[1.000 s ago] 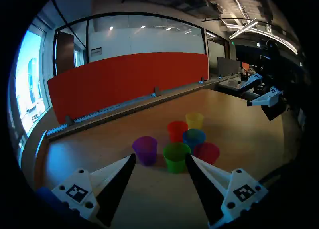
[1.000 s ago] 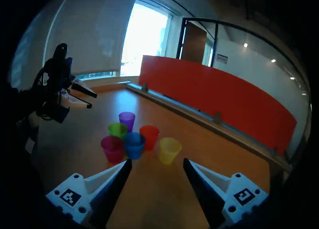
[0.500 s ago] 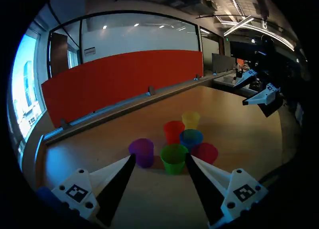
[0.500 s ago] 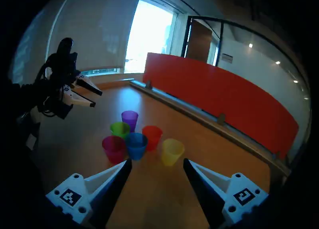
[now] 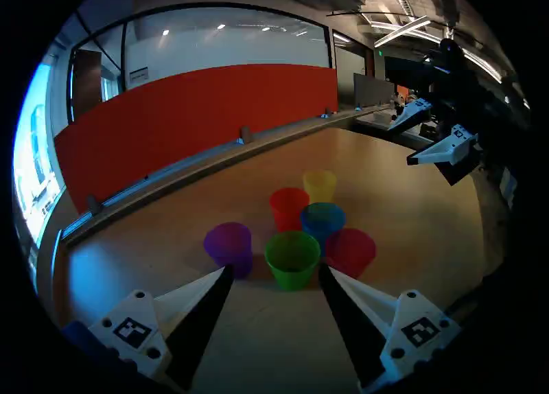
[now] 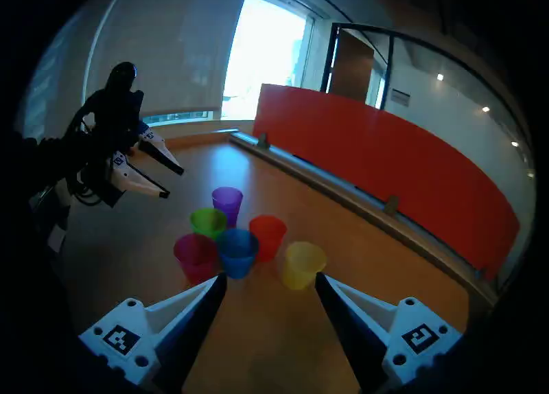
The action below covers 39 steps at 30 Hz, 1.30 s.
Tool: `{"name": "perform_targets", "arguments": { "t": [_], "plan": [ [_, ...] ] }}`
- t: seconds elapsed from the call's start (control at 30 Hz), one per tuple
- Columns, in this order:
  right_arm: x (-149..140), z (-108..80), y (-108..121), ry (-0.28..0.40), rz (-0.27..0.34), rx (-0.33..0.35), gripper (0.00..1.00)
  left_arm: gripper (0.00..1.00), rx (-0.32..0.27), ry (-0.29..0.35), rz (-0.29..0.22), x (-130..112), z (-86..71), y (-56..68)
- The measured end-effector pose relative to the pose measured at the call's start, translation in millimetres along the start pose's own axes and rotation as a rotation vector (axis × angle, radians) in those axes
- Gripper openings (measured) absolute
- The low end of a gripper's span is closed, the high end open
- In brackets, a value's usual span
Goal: Pour water
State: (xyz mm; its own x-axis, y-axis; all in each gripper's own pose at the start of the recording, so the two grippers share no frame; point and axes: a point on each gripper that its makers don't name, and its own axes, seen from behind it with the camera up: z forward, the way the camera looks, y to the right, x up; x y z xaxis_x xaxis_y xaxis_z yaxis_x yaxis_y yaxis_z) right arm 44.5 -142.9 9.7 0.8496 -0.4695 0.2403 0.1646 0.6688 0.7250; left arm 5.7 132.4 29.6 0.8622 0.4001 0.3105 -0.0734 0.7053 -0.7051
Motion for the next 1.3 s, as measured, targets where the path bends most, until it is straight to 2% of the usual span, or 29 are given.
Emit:
{"name": "perform_targets", "arguments": {
  "t": [0.4,0.8,0.97,1.3],
  "plan": [
    [-1.7,12.6,3.8,-0.011,-0.004,0.013,1.00,0.92,-0.065,-0.086,0.022,-18.4,27.2,9.0],
    [-4.3,19.3,7.9,-0.018,-0.005,0.021,1.00,0.92,-0.108,-0.136,0.033,-28.1,54.4,13.7],
    [-7.5,19.7,9.7,-0.023,-0.008,0.022,1.00,0.92,-0.110,-0.146,0.040,-31.1,64.1,13.3],
    [-10.5,20.6,12.3,-0.030,-0.012,0.021,1.00,0.92,-0.134,-0.158,0.049,-33.3,81.7,20.7]
  ]
}}
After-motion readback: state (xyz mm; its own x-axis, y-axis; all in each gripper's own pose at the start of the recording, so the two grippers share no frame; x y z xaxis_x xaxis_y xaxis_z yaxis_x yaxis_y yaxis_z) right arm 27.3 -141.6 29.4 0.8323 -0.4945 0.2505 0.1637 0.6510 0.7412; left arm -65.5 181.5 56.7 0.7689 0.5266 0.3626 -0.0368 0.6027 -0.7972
